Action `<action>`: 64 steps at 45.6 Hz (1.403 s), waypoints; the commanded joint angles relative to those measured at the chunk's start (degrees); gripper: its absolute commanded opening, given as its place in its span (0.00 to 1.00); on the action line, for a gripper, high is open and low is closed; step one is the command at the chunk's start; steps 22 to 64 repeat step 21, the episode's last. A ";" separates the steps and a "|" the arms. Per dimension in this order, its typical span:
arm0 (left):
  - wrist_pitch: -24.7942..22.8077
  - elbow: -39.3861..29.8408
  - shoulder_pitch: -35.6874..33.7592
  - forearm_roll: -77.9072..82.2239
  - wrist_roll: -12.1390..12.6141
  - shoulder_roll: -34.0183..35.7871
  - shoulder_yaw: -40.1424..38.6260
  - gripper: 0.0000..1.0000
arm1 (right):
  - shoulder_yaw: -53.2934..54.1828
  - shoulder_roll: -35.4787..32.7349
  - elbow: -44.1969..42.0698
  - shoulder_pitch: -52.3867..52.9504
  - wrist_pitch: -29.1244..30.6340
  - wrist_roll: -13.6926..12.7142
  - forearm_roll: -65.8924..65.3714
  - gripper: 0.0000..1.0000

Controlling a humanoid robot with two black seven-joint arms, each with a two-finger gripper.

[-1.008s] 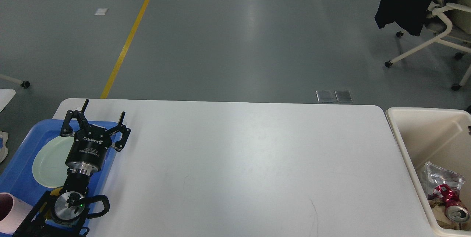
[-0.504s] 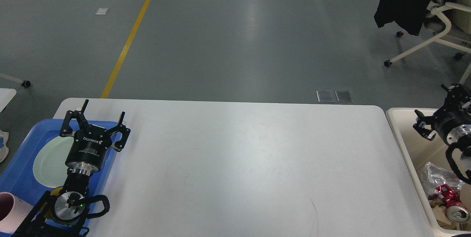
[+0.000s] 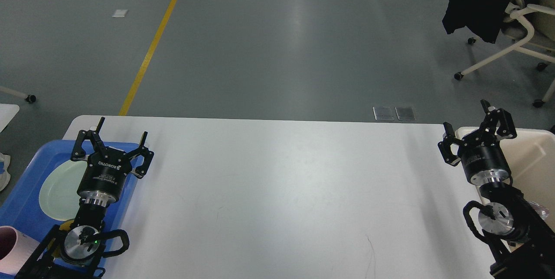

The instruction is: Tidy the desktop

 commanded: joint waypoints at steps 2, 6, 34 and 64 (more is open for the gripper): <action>0.04 0.00 -0.01 0.00 0.01 0.00 -0.07 0.96 | -1.37 -0.09 -1.02 -0.07 -0.25 0.21 0.03 1.00; -0.05 0.00 -0.01 0.00 0.01 0.00 0.01 0.96 | -1.20 -0.17 -1.02 -0.24 0.01 0.21 0.38 1.00; 0.04 0.00 -0.01 0.00 0.01 0.00 -0.07 0.96 | -1.02 0.18 -0.32 -0.51 0.80 0.30 0.99 1.00; 0.04 0.00 -0.01 0.00 0.01 0.00 -0.07 0.96 | -1.02 0.18 -0.32 -0.51 0.80 0.30 0.99 1.00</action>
